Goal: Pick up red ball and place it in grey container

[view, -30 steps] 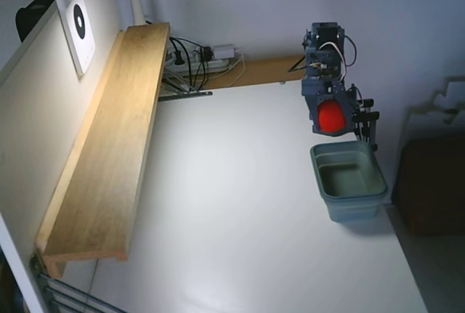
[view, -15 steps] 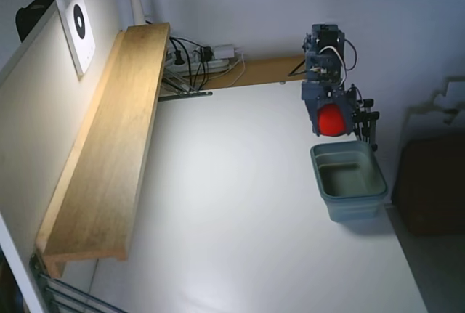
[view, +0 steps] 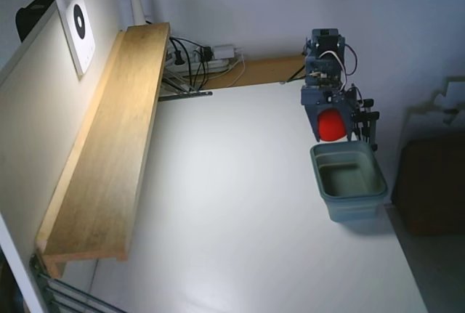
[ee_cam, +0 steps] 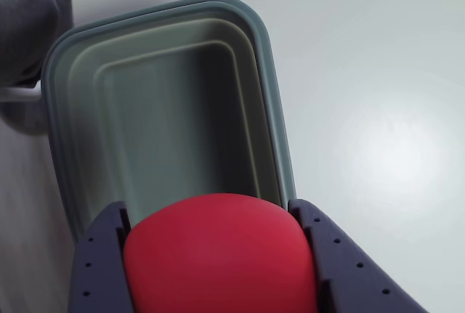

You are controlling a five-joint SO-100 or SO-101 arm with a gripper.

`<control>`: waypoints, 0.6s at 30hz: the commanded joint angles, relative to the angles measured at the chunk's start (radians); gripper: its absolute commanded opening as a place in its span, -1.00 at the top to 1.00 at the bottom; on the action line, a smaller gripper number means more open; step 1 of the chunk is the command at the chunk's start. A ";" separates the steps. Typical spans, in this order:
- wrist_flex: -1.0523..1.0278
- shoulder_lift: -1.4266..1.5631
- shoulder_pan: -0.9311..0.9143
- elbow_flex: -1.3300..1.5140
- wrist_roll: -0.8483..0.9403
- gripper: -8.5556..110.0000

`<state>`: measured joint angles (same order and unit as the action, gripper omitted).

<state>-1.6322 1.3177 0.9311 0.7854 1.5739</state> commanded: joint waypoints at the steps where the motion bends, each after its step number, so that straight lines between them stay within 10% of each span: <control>1: -0.009 0.017 0.001 -0.045 -0.003 0.47; 18: 0.104 0.076 0.001 0.127 -0.003 0.47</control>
<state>-1.5861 1.3254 0.9311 0.8422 1.5739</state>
